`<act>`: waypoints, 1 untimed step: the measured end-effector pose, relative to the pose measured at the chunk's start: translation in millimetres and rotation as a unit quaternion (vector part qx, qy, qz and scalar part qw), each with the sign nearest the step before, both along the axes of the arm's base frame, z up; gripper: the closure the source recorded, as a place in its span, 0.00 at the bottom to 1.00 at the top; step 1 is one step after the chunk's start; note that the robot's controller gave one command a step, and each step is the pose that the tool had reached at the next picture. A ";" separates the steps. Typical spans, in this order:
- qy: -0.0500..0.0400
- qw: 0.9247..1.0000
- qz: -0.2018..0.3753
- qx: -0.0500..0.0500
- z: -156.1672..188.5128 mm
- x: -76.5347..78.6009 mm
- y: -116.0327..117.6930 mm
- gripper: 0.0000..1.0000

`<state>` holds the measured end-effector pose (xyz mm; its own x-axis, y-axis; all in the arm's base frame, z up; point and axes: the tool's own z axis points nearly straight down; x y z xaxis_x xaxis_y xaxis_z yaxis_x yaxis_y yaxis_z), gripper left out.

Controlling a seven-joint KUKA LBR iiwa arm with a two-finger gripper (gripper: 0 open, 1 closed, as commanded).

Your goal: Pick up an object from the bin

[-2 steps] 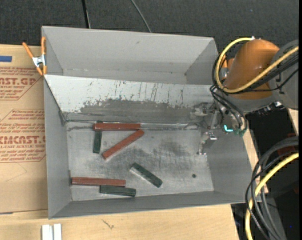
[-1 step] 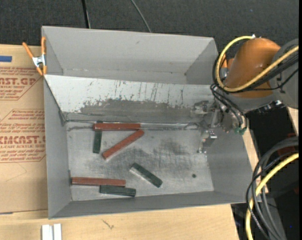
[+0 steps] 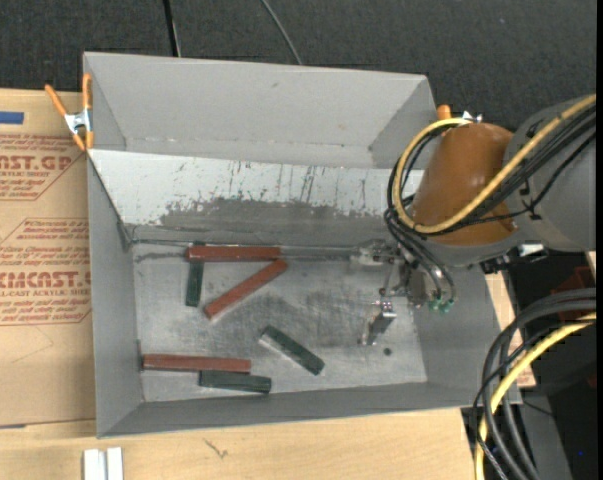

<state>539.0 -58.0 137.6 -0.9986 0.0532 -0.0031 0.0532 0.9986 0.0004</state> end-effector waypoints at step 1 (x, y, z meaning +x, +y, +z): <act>-0.002 0.999 0.042 0.000 -60.1 24.1 -3.8 0.00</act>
Offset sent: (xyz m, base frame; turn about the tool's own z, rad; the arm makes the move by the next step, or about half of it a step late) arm -0.0304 0.0707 -0.0675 0.1220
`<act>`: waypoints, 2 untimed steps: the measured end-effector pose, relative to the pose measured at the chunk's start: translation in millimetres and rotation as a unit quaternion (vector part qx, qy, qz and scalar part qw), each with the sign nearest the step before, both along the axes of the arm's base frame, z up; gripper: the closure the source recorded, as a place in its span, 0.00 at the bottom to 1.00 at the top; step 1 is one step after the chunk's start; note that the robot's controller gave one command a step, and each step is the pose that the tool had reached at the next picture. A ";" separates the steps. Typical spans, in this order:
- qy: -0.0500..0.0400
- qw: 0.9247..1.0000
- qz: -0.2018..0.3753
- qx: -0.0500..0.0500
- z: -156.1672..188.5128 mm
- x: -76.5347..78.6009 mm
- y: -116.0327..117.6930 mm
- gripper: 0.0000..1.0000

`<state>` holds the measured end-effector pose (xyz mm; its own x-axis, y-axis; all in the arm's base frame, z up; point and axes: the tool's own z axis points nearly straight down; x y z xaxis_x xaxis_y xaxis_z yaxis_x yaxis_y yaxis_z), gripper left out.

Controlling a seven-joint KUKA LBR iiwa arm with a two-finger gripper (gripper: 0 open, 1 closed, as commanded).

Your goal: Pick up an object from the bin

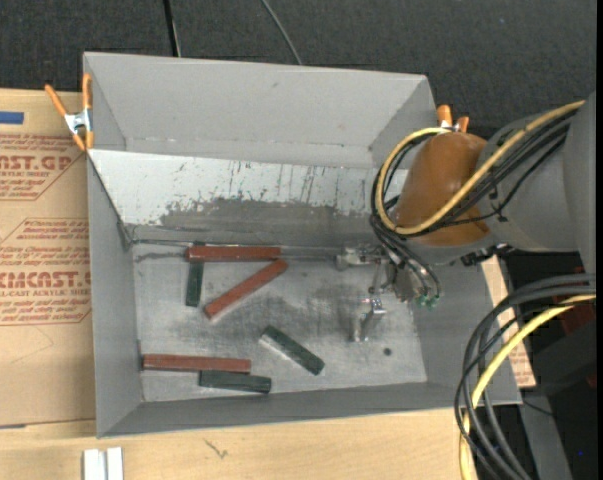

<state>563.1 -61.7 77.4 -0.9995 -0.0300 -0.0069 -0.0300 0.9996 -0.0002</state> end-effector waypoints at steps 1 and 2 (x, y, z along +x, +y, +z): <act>0.005 0.995 -0.101 0.000 -4.5 -54.1 75.1 1.00; 0.000 0.995 -0.102 0.000 -5.7 -52.4 74.9 0.00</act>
Offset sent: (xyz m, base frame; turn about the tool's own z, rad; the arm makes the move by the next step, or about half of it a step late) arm 0.0000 0.0000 0.0000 0.0000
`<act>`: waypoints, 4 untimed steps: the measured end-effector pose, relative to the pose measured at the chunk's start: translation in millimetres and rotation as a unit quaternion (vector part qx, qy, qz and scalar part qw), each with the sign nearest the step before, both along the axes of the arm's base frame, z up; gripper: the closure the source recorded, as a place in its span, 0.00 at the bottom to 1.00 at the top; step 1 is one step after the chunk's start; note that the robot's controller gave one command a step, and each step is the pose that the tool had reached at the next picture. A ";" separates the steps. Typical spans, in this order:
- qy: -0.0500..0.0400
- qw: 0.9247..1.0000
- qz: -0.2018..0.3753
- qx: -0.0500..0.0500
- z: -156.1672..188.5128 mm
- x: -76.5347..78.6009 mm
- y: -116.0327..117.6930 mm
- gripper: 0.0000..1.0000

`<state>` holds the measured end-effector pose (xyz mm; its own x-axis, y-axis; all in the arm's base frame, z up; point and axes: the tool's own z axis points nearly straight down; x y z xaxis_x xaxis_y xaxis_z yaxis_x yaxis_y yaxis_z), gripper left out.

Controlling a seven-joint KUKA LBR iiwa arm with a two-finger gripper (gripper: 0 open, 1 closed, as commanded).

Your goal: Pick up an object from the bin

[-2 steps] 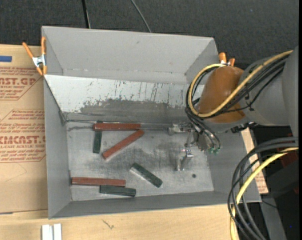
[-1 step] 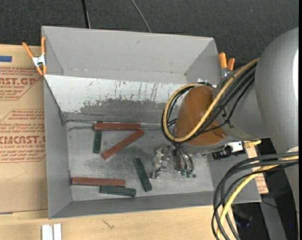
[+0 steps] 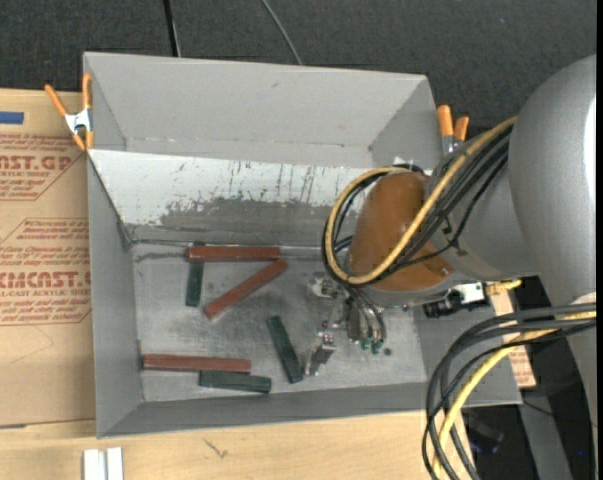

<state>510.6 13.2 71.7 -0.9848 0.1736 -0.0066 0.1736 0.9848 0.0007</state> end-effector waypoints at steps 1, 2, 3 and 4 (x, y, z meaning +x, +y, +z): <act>0.000 1.000 0.000 0.000 0.1 0.1 0.0 0.00; 0.005 1.000 0.022 0.001 5.5 -12.2 63.9 1.00; 0.005 1.000 0.022 0.001 5.5 -12.2 63.9 1.00; 0.003 1.000 0.010 0.000 140.7 -11.5 82.9 1.00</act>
Offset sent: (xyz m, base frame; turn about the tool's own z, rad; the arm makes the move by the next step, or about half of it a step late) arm -0.0115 0.0620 0.0048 -0.0417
